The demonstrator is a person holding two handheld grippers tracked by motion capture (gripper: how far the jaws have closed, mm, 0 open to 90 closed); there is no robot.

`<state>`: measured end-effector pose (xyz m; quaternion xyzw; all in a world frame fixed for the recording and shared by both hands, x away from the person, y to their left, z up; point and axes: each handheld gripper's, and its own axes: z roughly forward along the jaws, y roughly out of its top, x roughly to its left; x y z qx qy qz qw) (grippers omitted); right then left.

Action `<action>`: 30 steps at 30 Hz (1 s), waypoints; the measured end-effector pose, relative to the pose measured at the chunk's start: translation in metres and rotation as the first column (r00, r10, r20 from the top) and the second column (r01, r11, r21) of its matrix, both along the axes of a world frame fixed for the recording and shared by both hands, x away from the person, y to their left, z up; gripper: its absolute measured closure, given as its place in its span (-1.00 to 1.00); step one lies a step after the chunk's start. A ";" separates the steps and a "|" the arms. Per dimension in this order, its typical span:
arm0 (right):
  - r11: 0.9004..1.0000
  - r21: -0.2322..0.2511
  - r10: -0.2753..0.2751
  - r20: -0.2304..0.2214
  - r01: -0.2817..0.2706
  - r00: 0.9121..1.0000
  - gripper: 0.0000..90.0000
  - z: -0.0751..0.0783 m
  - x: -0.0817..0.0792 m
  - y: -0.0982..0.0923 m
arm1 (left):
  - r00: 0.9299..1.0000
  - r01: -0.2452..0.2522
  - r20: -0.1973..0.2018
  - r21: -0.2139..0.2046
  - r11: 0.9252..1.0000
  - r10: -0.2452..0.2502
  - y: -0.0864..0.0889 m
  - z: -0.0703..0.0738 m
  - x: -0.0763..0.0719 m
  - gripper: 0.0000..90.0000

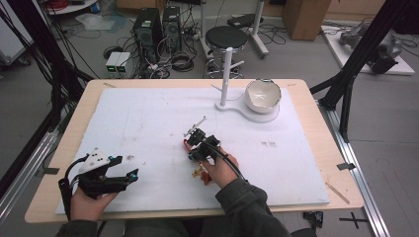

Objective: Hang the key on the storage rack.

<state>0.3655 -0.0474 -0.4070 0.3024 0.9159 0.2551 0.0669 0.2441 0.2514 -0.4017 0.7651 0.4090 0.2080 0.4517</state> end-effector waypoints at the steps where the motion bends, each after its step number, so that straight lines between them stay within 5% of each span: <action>1: 1.000 0.000 0.000 0.000 0.000 1.000 0.89 0.000 0.000 0.000 | 1.000 -0.001 0.001 0.002 1.000 0.001 0.000 0.000 0.000 -0.44; 10: 1.000 0.004 -0.021 -0.017 0.021 1.000 0.47 0.004 -0.002 0.001 | 1.000 0.000 -0.001 0.002 1.000 0.000 0.000 0.000 0.000 -0.44; 17: 0.993 -0.115 -0.009 -0.017 0.007 1.000 0.26 -0.008 -0.009 0.015 | 1.000 0.000 0.005 0.004 1.000 0.000 0.000 0.001 0.000 -0.44; 20: 0.995 -0.103 -0.011 -0.032 0.008 0.999 0.29 -0.009 -0.005 0.015 | 1.000 0.001 0.005 0.005 1.000 -0.001 -0.001 0.001 0.000 -0.44; 23: 0.997 -0.077 -0.022 -0.067 0.017 0.997 0.56 -0.009 0.003 0.010 | 1.000 0.005 0.006 0.009 1.000 -0.006 -0.001 0.001 0.000 -0.44; 30: 1.000 -0.022 -0.003 -0.120 0.001 0.993 0.63 -0.008 0.012 0.001 | 1.000 0.001 0.012 0.008 1.000 -0.001 -0.001 0.002 -0.001 -0.44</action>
